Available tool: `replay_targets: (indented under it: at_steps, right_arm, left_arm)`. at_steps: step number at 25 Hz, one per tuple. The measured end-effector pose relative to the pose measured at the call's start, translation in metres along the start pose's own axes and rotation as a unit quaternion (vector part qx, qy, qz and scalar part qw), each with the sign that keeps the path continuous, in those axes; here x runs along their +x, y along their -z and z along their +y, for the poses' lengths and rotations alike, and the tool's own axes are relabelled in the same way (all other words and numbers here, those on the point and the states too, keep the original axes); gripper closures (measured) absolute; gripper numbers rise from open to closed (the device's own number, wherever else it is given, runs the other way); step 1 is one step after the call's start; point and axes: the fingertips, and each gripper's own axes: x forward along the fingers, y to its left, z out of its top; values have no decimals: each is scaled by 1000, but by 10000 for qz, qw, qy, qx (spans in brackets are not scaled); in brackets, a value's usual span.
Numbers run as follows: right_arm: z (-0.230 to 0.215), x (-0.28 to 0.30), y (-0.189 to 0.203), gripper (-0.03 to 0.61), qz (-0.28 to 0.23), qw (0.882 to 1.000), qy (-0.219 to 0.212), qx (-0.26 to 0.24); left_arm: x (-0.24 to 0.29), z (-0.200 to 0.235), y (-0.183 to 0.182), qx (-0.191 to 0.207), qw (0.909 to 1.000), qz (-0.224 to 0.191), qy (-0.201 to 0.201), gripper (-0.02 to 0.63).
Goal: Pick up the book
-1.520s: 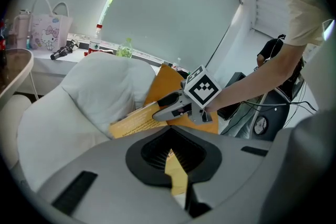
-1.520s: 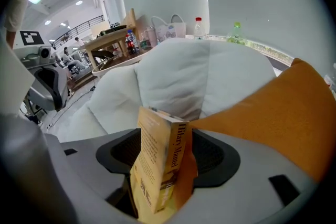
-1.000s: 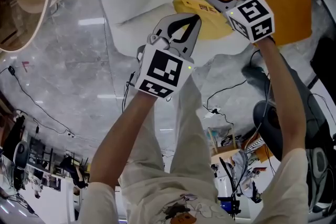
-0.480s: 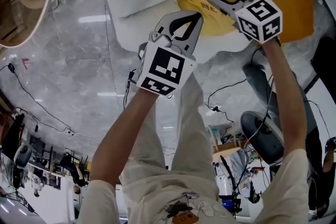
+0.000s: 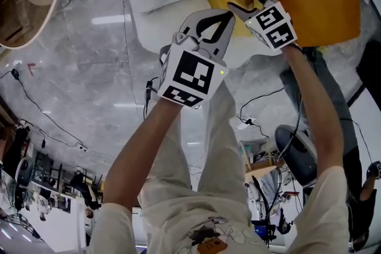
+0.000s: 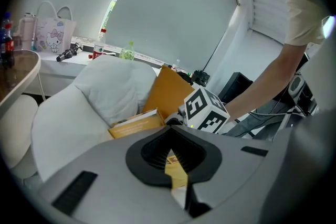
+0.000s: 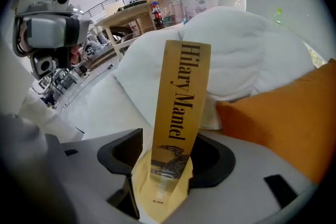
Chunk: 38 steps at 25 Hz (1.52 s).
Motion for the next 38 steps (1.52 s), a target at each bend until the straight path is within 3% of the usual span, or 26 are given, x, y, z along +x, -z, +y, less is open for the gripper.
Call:
replay_targets:
  at_steps: [5,9,20,38]
  right_arm:
    - [-11,3,-7,391,-132,9990,360,235]
    - [-17,-3,-3,413,-111,9972,439,598]
    - [-11,-47,-7,419,-357,9907,658,1134]
    - [31,-219,-41,419,-1629,9676,846,1732]
  left_arm:
    - [-9,6,2,138,9999,-36,32,618]
    - [-11,3,4,106,9999,-12,24,618]
    - [-29,-7,-10,255,9997,-47,-6,618]
    - [-93,-70,-60,90,9977,-254,-623,618]
